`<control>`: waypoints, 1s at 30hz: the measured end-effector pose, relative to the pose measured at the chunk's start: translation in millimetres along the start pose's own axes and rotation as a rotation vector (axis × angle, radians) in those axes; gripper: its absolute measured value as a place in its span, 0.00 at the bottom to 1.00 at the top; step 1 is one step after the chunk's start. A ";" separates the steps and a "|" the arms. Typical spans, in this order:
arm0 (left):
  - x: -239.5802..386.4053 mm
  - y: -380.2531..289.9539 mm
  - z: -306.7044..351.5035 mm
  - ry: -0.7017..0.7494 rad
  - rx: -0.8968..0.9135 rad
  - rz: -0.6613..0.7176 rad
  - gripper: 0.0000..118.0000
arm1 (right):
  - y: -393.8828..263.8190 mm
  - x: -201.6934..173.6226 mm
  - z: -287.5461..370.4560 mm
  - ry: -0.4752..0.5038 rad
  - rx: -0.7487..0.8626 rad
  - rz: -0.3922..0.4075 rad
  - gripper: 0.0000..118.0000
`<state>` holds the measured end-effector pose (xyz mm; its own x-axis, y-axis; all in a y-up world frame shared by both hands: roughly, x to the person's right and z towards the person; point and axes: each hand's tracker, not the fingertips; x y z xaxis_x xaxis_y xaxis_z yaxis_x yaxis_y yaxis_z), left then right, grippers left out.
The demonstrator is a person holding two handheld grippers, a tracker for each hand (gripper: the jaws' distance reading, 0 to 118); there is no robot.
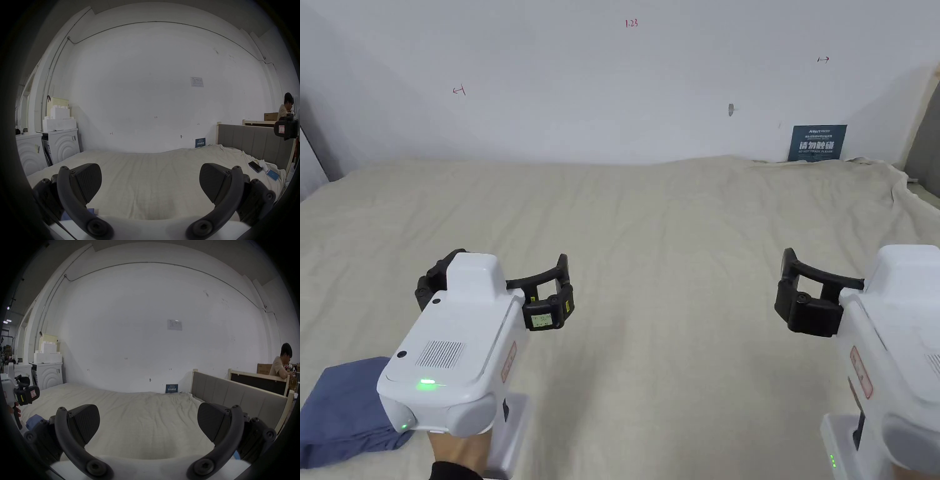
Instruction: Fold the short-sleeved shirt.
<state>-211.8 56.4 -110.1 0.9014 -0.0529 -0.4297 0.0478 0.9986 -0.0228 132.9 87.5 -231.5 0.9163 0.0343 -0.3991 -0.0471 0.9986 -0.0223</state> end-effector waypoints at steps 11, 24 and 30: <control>-3.9 3.0 1.7 0.003 0.009 0.023 1.00 | 27.0 -1.7 -20.0 -0.169 -0.418 -0.172 0.99; -4.8 4.3 2.5 0.004 0.013 0.035 1.00 | 26.5 -3.5 -16.6 -0.134 -0.381 -0.195 0.99; -4.8 5.0 3.8 0.003 0.016 0.032 1.00 | 26.8 -2.9 -17.0 -0.138 -0.366 -0.188 0.99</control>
<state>-214.2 61.6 -104.7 0.9015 -0.0209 -0.4323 0.0258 0.9997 0.0056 122.2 113.5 -246.5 0.9658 -0.1167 -0.2317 0.0099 0.9090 -0.4166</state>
